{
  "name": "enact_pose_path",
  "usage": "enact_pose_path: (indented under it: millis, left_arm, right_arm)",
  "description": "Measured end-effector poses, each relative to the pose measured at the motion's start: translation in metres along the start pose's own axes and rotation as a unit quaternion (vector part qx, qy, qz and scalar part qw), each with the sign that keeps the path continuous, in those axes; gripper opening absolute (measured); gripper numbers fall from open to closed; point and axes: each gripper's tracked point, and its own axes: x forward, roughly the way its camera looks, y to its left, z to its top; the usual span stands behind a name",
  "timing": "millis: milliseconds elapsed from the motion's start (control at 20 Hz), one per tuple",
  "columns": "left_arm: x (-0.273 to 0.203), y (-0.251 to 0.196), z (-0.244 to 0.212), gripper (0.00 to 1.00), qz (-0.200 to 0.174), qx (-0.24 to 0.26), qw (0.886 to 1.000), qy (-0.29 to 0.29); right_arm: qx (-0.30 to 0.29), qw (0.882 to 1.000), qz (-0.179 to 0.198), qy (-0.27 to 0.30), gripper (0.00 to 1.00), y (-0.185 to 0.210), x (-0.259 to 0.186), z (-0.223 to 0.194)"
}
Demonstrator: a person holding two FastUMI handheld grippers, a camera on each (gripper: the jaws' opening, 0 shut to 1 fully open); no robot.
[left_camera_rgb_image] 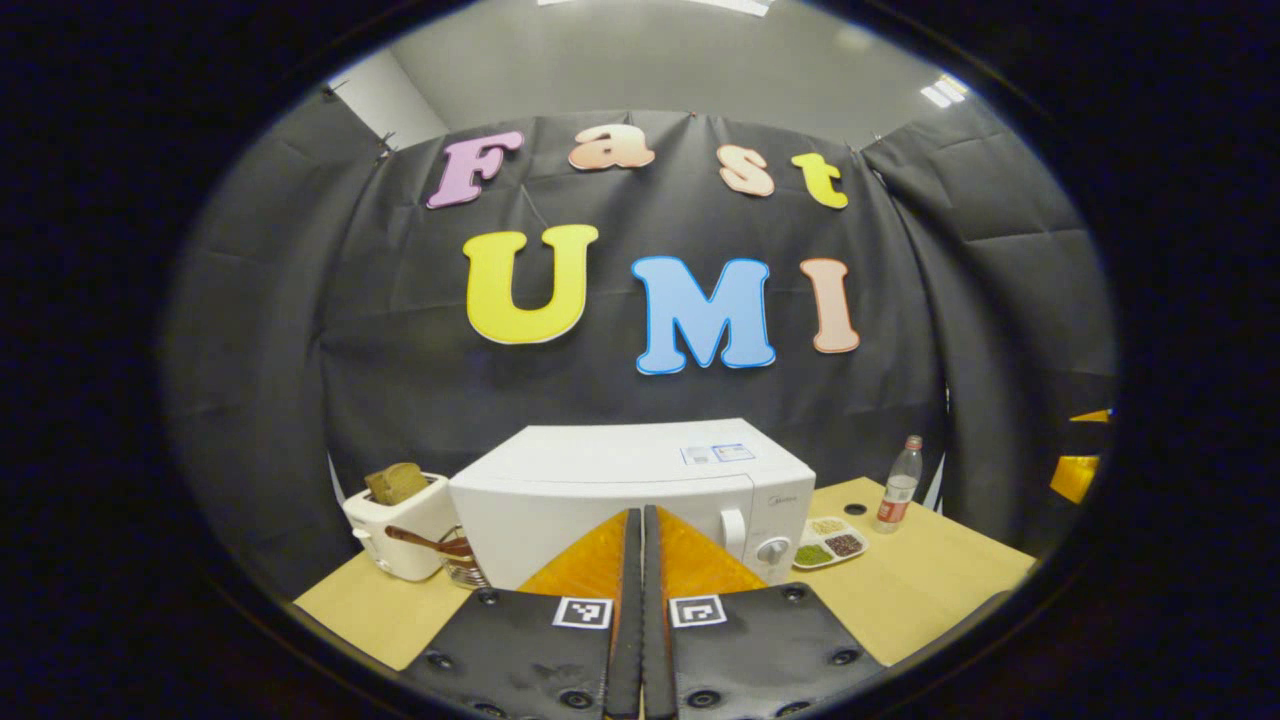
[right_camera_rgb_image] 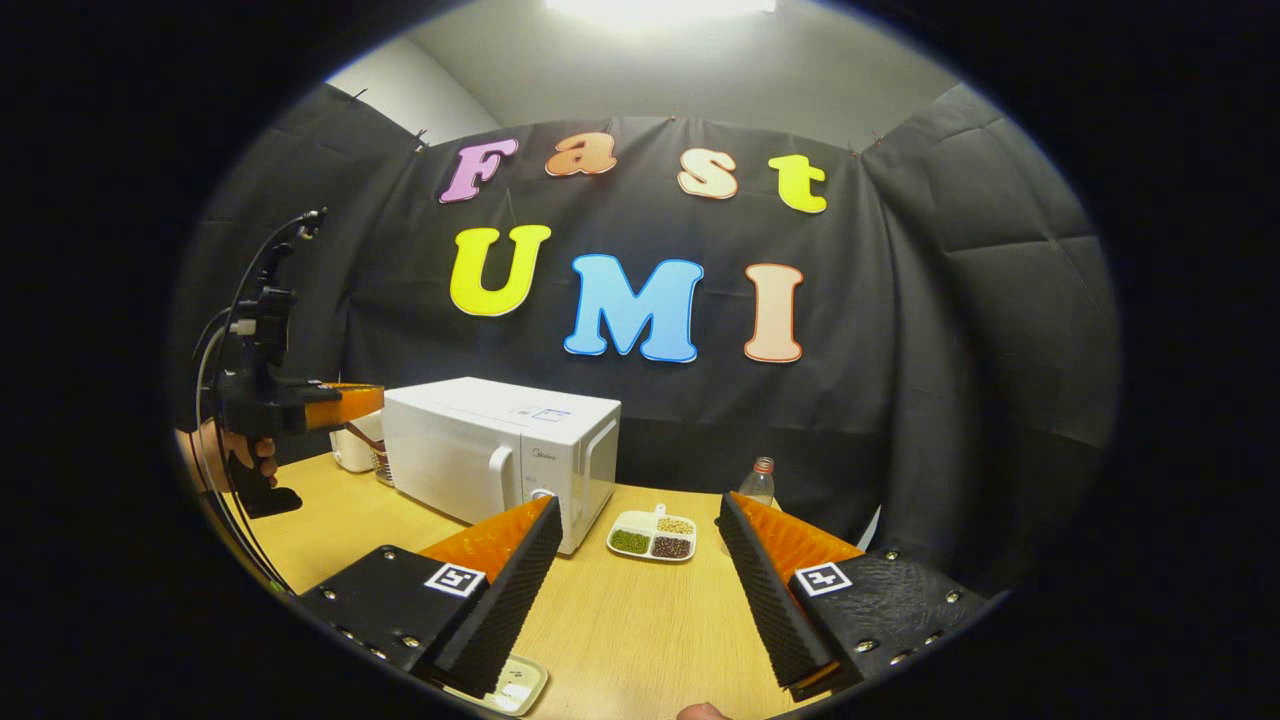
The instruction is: Open the microwave oven with the left hand, put the food in, and close the microwave oven.
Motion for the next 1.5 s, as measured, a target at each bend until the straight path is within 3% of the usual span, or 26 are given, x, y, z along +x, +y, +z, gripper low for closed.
enact_pose_path:
  millis: [300,600,800,850,1000,1500]
  left_arm:
    - [-0.066,0.012,0.017,0.07,-0.003,0.028,0.999,-0.024]
    - [-0.112,0.018,0.016,0.10,-0.011,0.008,1.000,-0.027]
    - [-0.132,0.024,0.013,0.74,-0.017,-0.004,0.999,-0.030]
    - [-0.134,0.031,0.013,0.85,-0.010,-0.003,0.999,-0.031]
    - [-0.146,0.048,0.019,0.95,0.013,-0.005,0.999,-0.047]
    - [-0.189,0.078,0.031,0.96,0.059,-0.001,0.995,-0.076]
  right_arm:
    - [0.003,1.000,0.000,-0.019,0.97,0.022,-0.023,0.013]
    - [0.009,0.999,-0.006,-0.032,0.97,0.038,-0.040,0.021]
    - [0.009,0.999,-0.016,-0.039,0.97,0.046,-0.047,0.025]
    - [0.009,0.999,-0.016,-0.040,0.97,0.048,-0.049,0.025]
    - [0.012,0.999,-0.014,-0.041,0.97,0.054,-0.056,0.023]
    - [0.027,0.998,-0.007,-0.064,0.97,0.063,-0.062,0.033]
